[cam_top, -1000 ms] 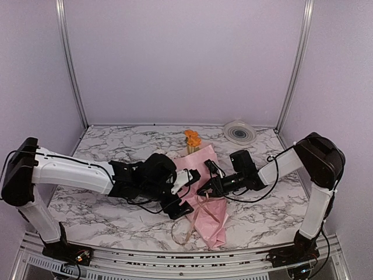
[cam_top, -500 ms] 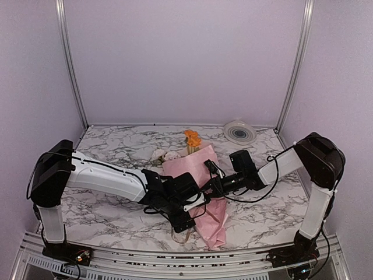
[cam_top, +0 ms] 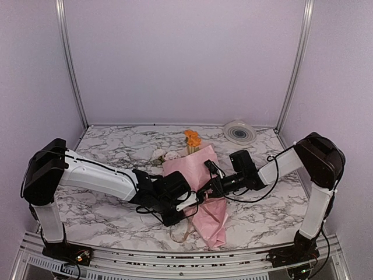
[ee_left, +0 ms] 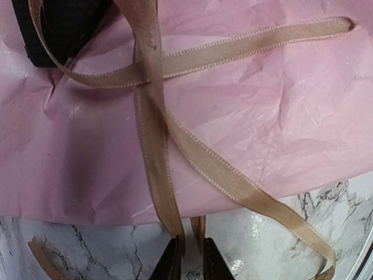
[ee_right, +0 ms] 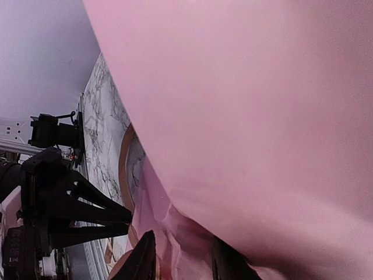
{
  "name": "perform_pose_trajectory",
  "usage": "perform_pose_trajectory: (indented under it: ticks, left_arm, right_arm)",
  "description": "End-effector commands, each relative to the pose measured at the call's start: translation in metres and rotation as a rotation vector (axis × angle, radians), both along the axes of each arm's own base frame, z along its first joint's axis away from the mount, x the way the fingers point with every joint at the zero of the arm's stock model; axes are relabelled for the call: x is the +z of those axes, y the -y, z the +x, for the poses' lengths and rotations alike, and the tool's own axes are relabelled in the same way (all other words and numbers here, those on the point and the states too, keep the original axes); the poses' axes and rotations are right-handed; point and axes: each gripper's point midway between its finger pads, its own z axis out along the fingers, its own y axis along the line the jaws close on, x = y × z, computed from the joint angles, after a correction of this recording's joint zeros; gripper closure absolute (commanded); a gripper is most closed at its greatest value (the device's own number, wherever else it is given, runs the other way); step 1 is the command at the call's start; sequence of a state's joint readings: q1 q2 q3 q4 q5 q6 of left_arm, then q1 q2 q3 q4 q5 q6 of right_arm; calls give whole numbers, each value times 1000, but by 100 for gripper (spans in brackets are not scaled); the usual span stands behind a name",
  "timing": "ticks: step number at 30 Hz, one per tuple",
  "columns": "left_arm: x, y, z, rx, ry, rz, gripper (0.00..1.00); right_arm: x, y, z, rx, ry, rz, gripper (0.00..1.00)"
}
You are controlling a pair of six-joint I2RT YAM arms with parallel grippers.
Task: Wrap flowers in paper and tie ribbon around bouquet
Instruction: Cross the ribbon over the folded bouquet.
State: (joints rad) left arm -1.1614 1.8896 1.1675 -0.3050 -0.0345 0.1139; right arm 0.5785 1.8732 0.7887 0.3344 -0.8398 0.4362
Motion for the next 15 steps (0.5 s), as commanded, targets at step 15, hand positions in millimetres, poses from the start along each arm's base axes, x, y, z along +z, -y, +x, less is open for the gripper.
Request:
perform_pose_trajectory:
  ticks: [15]
  left_arm:
    - [10, 17, 1, -16, -157, -111, 71]
  right_arm:
    - [-11, 9, -3, -12, -23, -54, 68]
